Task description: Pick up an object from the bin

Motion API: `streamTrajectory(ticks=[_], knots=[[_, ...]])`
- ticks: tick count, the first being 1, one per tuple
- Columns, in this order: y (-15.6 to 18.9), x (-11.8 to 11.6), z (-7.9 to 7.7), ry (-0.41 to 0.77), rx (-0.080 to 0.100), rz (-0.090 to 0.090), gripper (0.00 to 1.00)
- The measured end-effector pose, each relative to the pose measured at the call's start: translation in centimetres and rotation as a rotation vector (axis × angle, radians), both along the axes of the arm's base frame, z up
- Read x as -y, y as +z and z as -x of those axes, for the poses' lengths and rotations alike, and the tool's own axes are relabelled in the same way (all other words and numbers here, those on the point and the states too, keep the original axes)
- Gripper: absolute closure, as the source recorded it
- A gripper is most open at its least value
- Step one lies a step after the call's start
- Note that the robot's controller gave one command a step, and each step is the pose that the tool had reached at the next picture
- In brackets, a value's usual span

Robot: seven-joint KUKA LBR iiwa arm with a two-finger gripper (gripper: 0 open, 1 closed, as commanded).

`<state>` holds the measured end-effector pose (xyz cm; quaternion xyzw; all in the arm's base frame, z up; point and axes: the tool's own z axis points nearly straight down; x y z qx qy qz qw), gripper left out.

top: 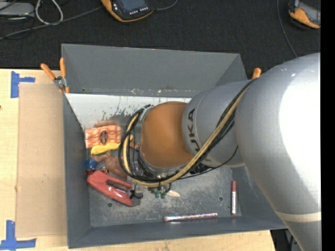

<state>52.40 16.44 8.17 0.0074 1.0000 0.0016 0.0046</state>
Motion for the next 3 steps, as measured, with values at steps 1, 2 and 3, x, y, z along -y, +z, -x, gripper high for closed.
streamTrajectory(ticks=[1,2,3], knots=[[3.7,0.5,0.5,0.000,0.000,0.001,1.00],[4.3,2.9,0.9,-0.034,-0.006,0.003,1.00],[11.4,2.0,1.7,-0.012,-0.010,0.003,1.00]])
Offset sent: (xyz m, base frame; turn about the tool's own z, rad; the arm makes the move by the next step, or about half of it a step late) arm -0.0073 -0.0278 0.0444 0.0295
